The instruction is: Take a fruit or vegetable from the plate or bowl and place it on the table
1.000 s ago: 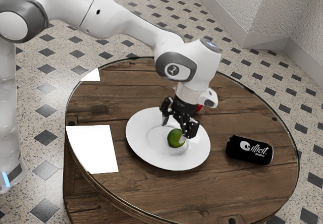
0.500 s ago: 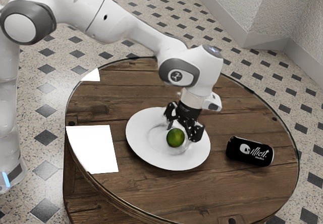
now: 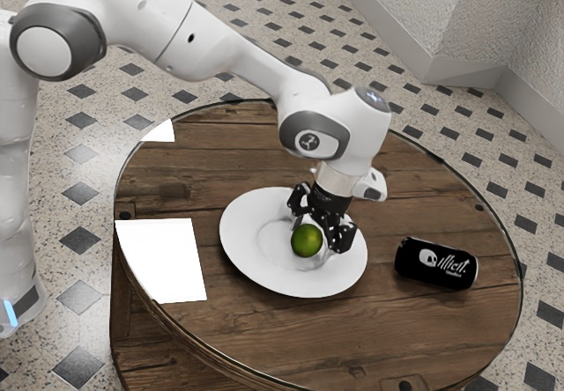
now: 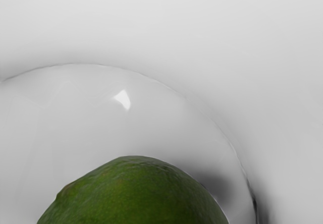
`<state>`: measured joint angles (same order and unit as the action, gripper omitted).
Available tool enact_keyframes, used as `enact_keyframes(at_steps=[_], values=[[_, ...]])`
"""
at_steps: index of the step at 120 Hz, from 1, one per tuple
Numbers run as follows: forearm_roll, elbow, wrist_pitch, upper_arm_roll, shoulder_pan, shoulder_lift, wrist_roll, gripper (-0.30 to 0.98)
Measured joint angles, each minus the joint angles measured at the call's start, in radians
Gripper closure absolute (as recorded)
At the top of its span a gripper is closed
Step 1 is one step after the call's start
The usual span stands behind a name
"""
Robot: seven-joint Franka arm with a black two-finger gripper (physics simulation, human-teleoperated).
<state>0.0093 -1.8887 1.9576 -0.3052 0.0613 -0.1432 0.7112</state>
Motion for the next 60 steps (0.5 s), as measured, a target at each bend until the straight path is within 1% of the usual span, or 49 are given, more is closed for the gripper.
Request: enact_keyframes(at_steps=[52, 56, 60], values=[[-0.002, -0.011, 0.006, 0.006, 0.004, -0.003, -0.023, 0.00], [-0.003, -0.012, 0.006, 0.006, 0.004, -0.003, -0.025, 0.01], [-0.002, -0.012, 0.007, 0.006, 0.004, -0.002, -0.026, 0.04]])
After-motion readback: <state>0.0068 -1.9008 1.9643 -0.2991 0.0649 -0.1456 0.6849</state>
